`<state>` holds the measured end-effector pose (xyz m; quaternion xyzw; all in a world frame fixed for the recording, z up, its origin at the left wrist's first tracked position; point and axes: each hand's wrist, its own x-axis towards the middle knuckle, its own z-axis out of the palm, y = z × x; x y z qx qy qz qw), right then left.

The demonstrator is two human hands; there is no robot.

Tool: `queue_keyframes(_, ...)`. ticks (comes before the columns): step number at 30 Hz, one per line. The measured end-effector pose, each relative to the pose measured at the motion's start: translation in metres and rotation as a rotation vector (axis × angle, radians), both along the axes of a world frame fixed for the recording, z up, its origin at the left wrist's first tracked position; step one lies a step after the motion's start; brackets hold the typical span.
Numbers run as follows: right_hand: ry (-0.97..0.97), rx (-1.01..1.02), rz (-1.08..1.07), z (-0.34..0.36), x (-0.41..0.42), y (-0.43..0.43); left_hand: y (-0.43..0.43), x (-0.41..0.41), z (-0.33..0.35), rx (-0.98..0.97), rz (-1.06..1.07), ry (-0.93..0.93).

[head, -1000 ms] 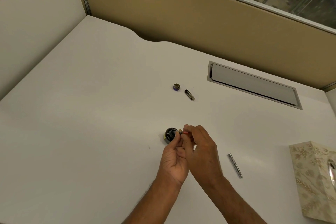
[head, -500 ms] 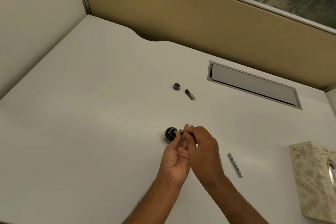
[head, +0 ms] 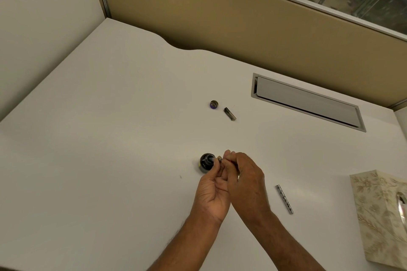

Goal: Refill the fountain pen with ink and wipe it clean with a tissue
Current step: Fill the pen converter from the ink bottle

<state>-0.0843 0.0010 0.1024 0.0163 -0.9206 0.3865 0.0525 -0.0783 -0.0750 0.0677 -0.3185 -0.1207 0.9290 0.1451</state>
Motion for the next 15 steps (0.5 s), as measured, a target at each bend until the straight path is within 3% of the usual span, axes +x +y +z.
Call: queue_keyframes(15, 0.008, -0.108, 0.005, -0.0011, 0.0090, 0.0080, 0.0017, 0.0048, -0.0004, -0.138, -0.069, 0.017)
